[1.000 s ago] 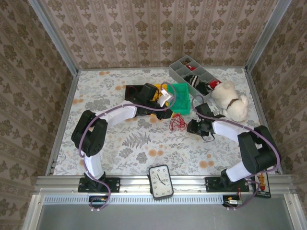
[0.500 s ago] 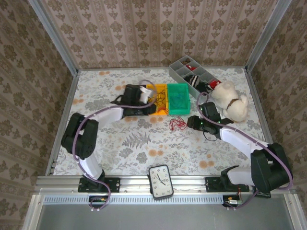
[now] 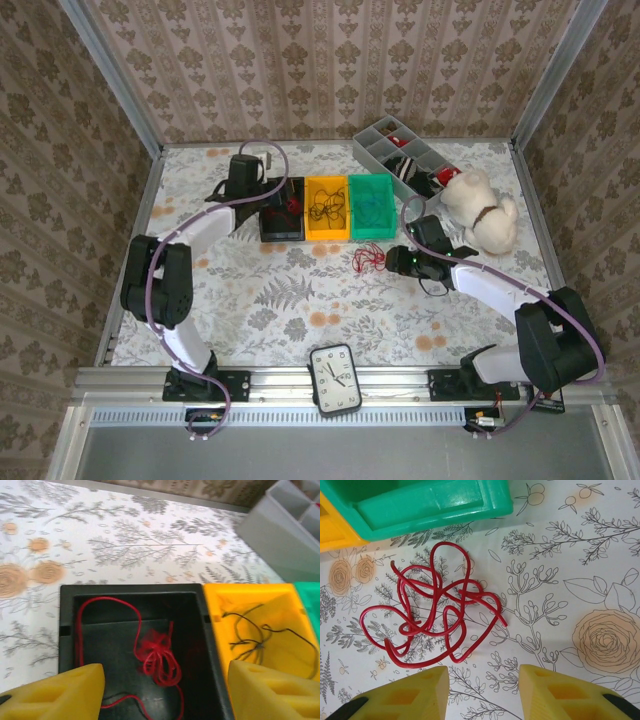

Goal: Untangle the cables

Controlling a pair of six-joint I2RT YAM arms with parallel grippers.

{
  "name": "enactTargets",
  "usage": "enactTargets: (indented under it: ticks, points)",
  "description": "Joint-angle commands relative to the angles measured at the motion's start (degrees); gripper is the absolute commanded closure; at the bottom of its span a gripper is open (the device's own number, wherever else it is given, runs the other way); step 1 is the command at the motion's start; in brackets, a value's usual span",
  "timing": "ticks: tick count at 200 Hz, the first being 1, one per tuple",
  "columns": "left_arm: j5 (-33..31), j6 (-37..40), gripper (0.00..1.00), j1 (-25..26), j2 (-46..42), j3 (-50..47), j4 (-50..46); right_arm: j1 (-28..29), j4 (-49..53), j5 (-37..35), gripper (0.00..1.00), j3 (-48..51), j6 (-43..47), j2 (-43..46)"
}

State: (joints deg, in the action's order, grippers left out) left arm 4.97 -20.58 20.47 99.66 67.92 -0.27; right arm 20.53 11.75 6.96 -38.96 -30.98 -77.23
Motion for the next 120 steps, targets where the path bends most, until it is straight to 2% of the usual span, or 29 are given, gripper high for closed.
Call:
enactTargets:
  ticks: [1, 12, 31, 48, 62, 94, 120]
  points:
    - [-9.31, 8.42, 0.32, 5.26, -2.12, 2.05, -4.17, 0.49, -0.74, 0.52, 0.58, -1.34, 0.93, -0.29]
    - [-6.87, 12.57, 0.32, 9.88, -1.48, 3.12, -5.73, 0.48, -0.69, 0.35, 0.58, -1.27, 0.89, -0.37]
    - [3.69, 18.37, 0.36, 15.14, 0.75, 4.69, -9.35, 0.47, -0.26, -0.51, 0.58, -1.47, 0.67, -0.55]
    - [13.53, 20.79, 0.46, 18.23, 2.96, 5.31, -11.79, 0.52, 0.18, -2.11, 0.58, -1.39, 0.17, -0.31]
    - [18.91, 21.16, 0.47, 19.52, 5.45, 6.81, -14.57, 0.3, 0.33, -2.98, 0.58, -1.08, -0.35, -0.12]
    - [21.06, 24.96, 0.47, 21.65, 10.99, 11.08, -21.64, 0.12, 0.35, -2.28, 0.59, -0.77, -0.57, -0.2]
    - [21.42, 25.61, 0.5, 22.28, 13.85, 12.0, -21.97, 0.12, 0.34, -1.92, 0.59, -0.85, -0.44, -0.03]
